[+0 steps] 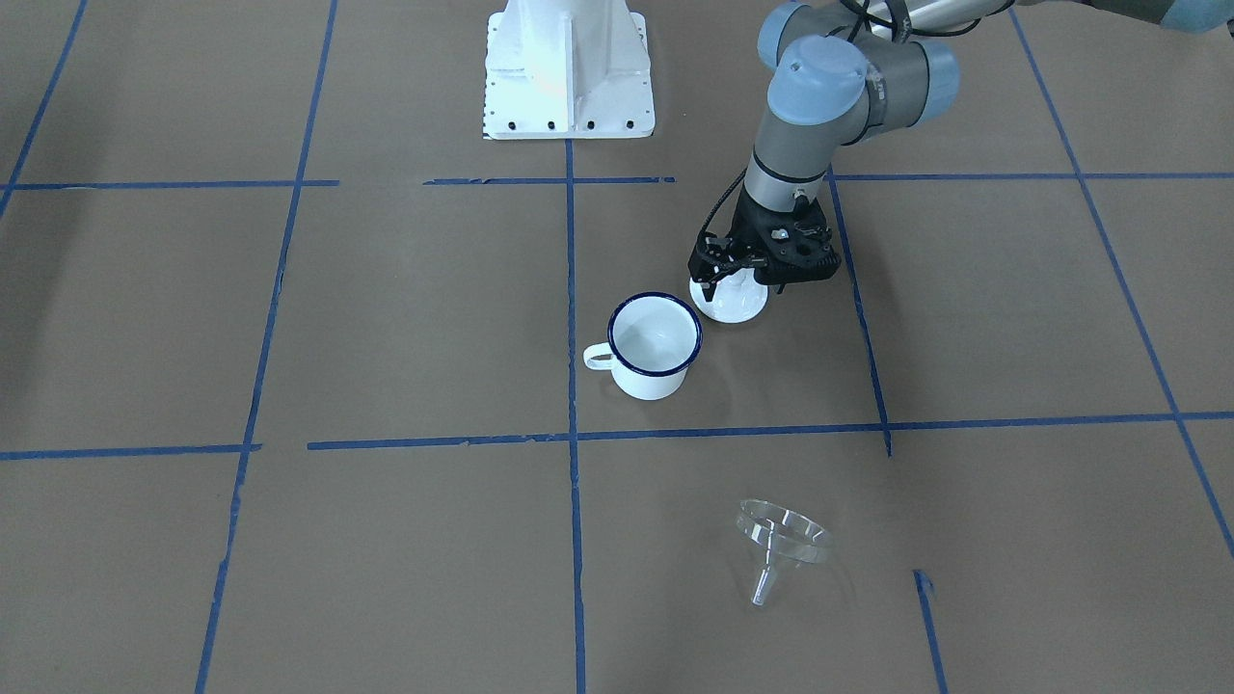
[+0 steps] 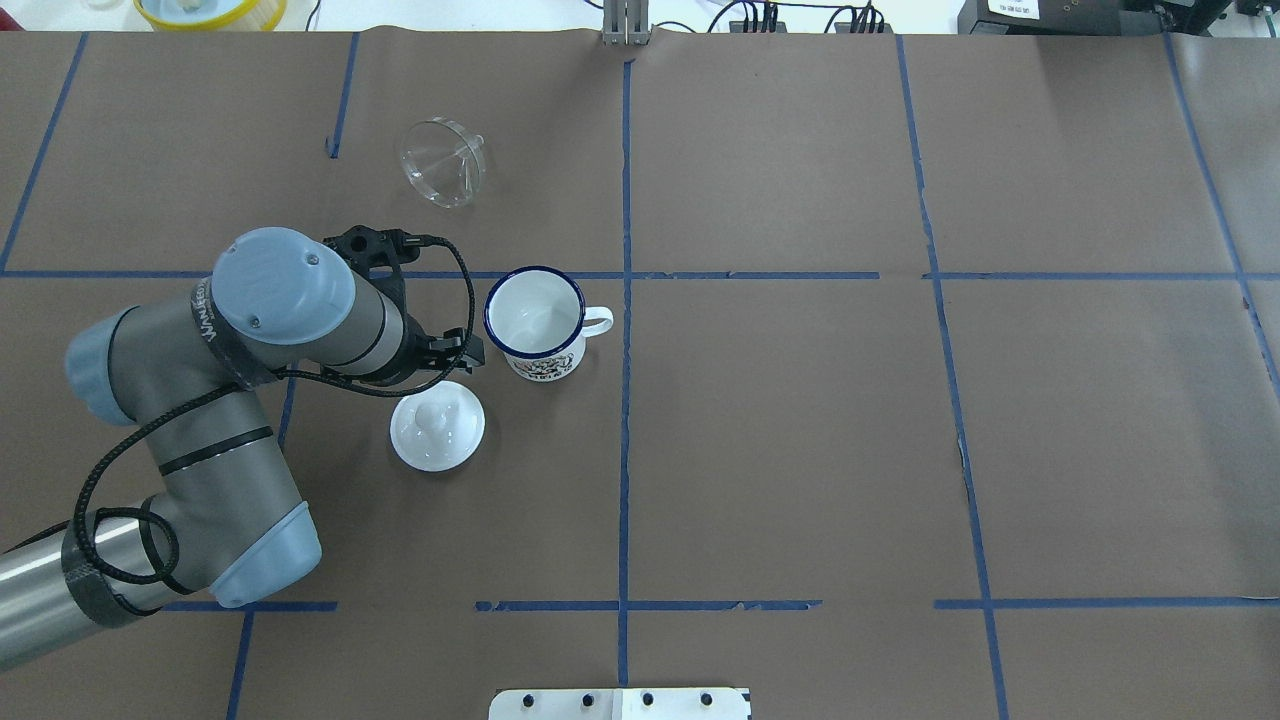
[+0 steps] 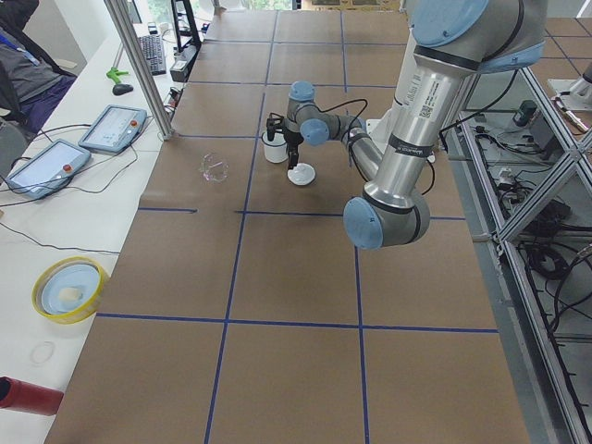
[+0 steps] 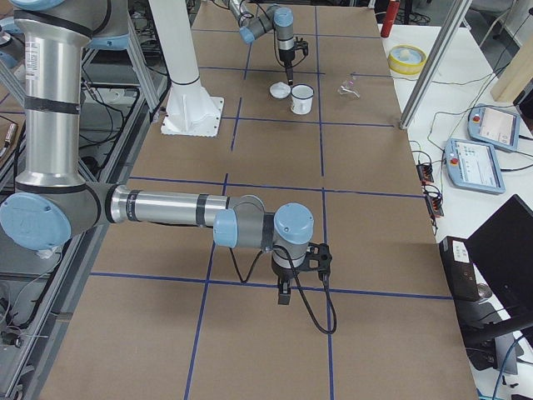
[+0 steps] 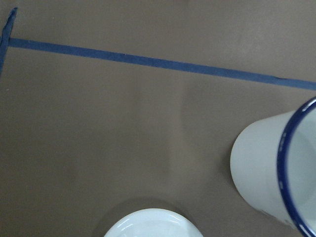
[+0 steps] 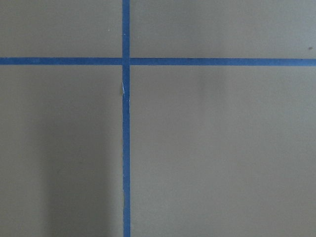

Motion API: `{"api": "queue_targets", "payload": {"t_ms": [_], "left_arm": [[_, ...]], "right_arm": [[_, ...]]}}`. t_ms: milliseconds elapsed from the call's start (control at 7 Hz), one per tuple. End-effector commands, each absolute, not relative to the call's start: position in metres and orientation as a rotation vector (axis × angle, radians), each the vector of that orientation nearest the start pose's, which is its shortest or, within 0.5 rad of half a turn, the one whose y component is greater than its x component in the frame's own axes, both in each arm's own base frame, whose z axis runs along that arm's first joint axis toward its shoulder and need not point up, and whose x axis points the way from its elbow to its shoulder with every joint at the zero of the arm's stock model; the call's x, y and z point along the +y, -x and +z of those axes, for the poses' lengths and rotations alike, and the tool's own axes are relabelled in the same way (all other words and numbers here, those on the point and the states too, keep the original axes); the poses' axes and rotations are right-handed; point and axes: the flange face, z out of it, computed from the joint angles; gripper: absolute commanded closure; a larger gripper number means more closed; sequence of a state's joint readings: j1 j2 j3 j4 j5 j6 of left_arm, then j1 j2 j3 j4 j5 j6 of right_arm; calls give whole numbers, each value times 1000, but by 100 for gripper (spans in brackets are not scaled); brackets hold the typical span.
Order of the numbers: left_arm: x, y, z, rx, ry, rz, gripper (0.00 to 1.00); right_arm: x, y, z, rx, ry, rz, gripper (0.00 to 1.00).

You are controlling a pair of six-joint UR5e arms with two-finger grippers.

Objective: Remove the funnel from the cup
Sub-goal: 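Lower the left gripper and grasp the white lid beside the mug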

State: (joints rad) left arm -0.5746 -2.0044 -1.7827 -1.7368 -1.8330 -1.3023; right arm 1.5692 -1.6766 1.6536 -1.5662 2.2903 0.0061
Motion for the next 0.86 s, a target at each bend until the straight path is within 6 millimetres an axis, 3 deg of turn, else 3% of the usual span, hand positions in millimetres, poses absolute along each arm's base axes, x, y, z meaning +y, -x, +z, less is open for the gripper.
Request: {"api": "queue_targets", "payload": {"t_ms": [0, 429, 714], "left_arm": [[-432, -473, 316, 824, -104, -158, 0], [-426, -477, 312, 827, -115, -111, 2], [-415, -486, 313, 840, -64, -85, 9]], "right_arm": [[-446, -67, 671, -719, 20, 11, 0], [-446, -67, 671, -719, 20, 11, 0], [-446, -67, 671, -719, 20, 11, 0]]}}
